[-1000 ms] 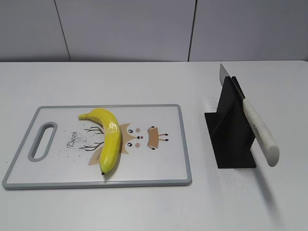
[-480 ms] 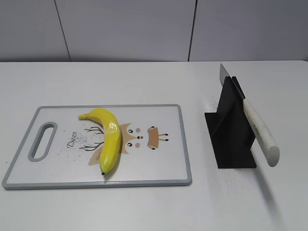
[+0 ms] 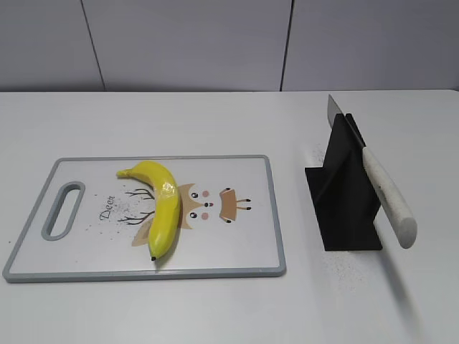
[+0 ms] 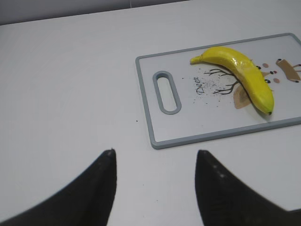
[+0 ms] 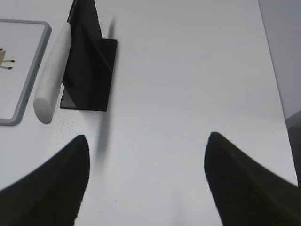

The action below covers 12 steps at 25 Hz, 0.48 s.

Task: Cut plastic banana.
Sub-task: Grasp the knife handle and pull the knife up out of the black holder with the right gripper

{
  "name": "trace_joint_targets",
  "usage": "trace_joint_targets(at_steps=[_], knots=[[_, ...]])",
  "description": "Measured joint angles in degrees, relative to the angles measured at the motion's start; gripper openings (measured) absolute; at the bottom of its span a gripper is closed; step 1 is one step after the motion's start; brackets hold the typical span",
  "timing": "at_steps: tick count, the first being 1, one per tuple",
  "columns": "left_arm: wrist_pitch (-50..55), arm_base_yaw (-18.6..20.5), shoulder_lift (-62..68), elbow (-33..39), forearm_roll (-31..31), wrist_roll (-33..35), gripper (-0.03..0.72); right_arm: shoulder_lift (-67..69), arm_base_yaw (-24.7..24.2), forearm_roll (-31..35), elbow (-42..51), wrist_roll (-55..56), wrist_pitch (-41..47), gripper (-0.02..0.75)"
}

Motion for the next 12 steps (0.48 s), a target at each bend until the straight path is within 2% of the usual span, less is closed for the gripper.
trace_joint_targets(at_steps=[6, 12], knots=[[0.0, 0.0, 0.0, 0.0, 0.0, 0.0, 0.518, 15.8, 0.0, 1.9, -6.6, 0.0, -0.2, 0.573], [0.0, 0.0, 0.0, 0.0, 0.0, 0.0, 0.518, 28.3, 0.0, 3.3, -13.7, 0.0, 5.1, 0.574]])
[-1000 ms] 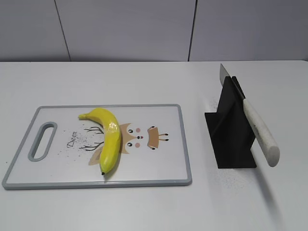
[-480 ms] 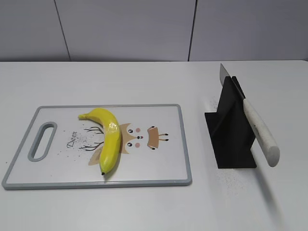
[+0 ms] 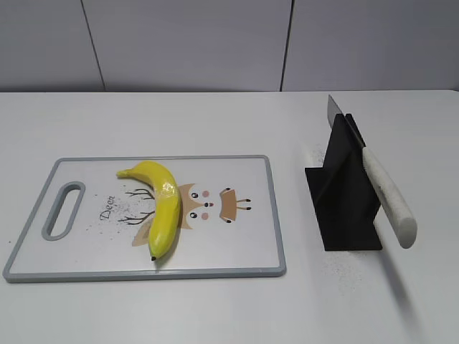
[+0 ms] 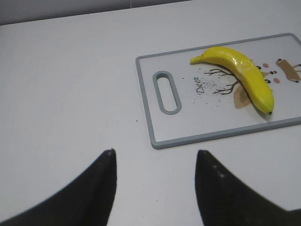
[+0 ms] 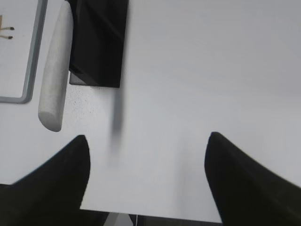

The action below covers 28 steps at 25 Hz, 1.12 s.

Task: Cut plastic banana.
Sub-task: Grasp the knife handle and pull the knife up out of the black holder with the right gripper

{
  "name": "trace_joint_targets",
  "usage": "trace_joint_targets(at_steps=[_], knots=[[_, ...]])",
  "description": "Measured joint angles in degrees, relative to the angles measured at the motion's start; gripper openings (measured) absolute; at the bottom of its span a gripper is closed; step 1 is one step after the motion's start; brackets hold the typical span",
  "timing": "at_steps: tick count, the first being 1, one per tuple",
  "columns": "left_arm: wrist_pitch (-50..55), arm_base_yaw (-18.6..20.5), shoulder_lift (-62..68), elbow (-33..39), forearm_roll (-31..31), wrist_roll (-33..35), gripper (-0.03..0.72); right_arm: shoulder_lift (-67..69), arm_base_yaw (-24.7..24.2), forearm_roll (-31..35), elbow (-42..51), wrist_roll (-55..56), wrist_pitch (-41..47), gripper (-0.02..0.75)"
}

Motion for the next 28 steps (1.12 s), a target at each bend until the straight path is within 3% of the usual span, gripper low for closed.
trace_joint_targets(at_steps=[6, 14, 21, 28], knots=[[0.0, 0.0, 0.0, 0.0, 0.0, 0.0, 0.518, 8.9, 0.9, 1.1, -5.3, -0.1, 2.0, 0.574], [0.0, 0.0, 0.0, 0.0, 0.0, 0.0, 0.518, 17.7, 13.5, 2.0, -9.4, 1.0, 3.1, 0.574], [0.0, 0.0, 0.0, 0.0, 0.0, 0.0, 0.518, 25.2, 22.1, -1.0, -9.8, 10.3, 1.5, 0.574], [0.0, 0.0, 0.0, 0.0, 0.0, 0.0, 0.518, 33.5, 22.8, -6.4, -10.0, 17.9, -3.0, 0.574]])
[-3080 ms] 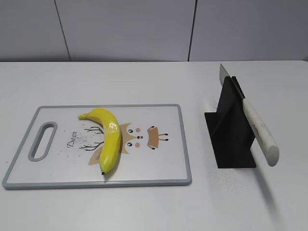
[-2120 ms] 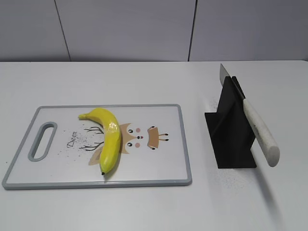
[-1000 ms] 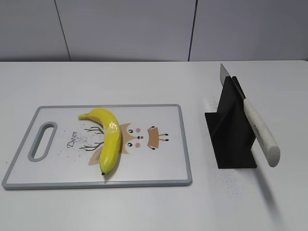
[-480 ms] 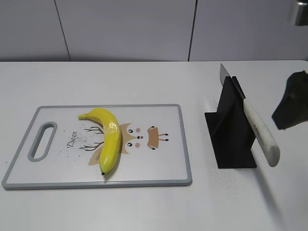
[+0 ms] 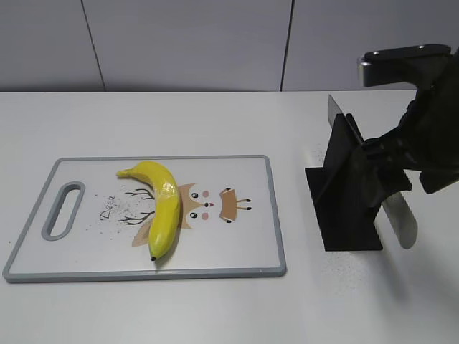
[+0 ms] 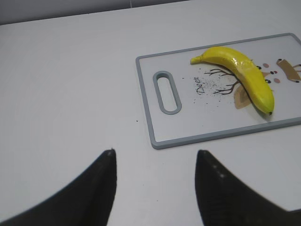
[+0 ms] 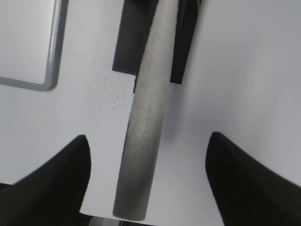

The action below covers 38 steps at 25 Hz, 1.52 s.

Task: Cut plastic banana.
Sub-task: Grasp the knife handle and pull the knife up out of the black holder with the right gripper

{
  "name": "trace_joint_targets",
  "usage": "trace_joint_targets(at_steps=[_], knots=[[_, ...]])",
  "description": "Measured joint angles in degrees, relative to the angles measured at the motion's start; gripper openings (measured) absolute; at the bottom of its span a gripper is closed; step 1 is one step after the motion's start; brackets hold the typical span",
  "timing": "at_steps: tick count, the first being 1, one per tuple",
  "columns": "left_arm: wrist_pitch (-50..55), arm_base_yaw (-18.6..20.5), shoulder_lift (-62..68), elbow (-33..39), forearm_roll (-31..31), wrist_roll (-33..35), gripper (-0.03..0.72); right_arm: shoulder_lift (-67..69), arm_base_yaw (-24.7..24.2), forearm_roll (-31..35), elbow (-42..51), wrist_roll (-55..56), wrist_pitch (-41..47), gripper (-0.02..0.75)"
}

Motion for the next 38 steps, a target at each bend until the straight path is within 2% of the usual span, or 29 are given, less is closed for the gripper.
trace_joint_targets(at_steps=[4, 7, 10, 13, 21, 32, 38], knots=[[0.0, 0.0, 0.0, 0.0, 0.0, 0.0, 0.518, 4.7, 0.0, -1.2, 0.0, 1.1, -1.0, 0.57], [0.0, 0.0, 0.0, 0.0, 0.0, 0.0, 0.517, 7.5, 0.0, -1.3, 0.0, 1.4, -1.2, 0.517], [0.0, 0.0, 0.0, 0.0, 0.0, 0.0, 0.517, 9.0, 0.0, -1.2, -0.2, 1.8, -1.2, 0.394], [0.0, 0.0, 0.0, 0.0, 0.0, 0.0, 0.517, 9.2, 0.1, -0.8, -0.3, 2.6, -1.2, 0.174], [0.0, 0.0, 0.0, 0.0, 0.0, 0.0, 0.517, 8.3, -0.1, -0.4, -0.5, 4.5, -1.2, 0.166], [0.0, 0.0, 0.0, 0.0, -0.1, 0.0, 0.517, -2.3, 0.0, -1.3, -0.8, 6.8, -1.7, 0.163], [0.0, 0.0, 0.0, 0.0, -0.1, 0.0, 0.517, -6.5, 0.0, -1.3, -3.8, 6.8, -1.8, 0.162]])
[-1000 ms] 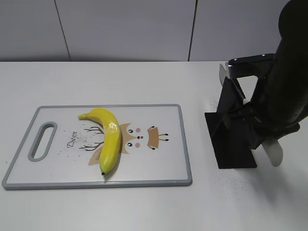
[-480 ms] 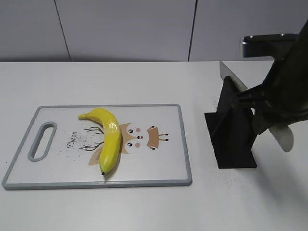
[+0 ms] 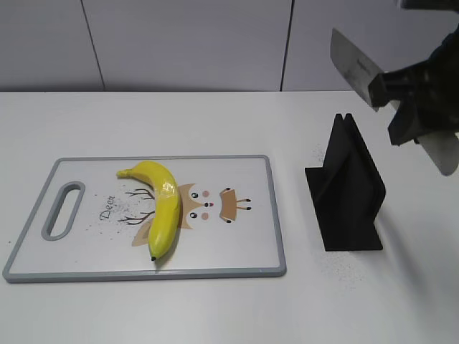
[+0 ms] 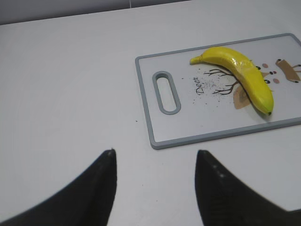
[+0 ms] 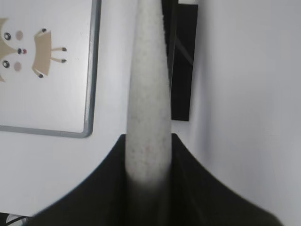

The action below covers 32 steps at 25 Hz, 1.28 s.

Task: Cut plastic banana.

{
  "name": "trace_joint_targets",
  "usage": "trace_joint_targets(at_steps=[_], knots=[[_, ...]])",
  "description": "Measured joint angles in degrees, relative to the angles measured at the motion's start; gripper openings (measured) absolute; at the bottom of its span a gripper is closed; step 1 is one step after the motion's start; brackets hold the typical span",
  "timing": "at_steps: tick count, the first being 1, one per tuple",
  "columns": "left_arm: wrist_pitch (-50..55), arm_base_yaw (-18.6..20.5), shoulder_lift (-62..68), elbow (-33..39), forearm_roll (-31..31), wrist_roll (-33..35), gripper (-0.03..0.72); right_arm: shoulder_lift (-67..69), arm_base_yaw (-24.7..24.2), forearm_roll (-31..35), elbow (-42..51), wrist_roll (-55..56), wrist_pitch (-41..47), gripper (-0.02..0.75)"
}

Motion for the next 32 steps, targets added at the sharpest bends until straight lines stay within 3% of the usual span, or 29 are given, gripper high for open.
trace_joint_targets(at_steps=[8, 13, 16, 21, 26, 32], knots=[[-3.9, 0.0, 4.5, -2.5, 0.1, 0.0, 0.517, 1.0, 0.0, -0.6, -8.1, -5.0, 0.2, 0.162], [-12.3, 0.0, 17.7, -4.9, 0.1, 0.0, 0.528, 8.4, 0.0, -0.4, -16.2, -13.7, 0.4, 0.162], [-16.7, 0.0, 27.1, -7.3, -0.1, 1.9, 0.585, 13.5, 0.0, 1.3, -20.8, -23.5, 0.6, 0.162], [-19.3, 0.0, 43.5, -15.1, -4.4, 11.5, 0.635, 19.2, 0.0, 3.8, -25.9, -43.4, 1.4, 0.162], [-15.5, 0.0, 57.8, -26.5, -11.8, 27.1, 0.638, 23.7, 0.0, 12.9, -28.2, -64.4, 3.2, 0.162], [-5.5, 0.0, 73.5, -38.6, -15.8, 42.0, 0.632, 27.6, 0.0, 23.8, -29.9, -87.2, 4.2, 0.162]])
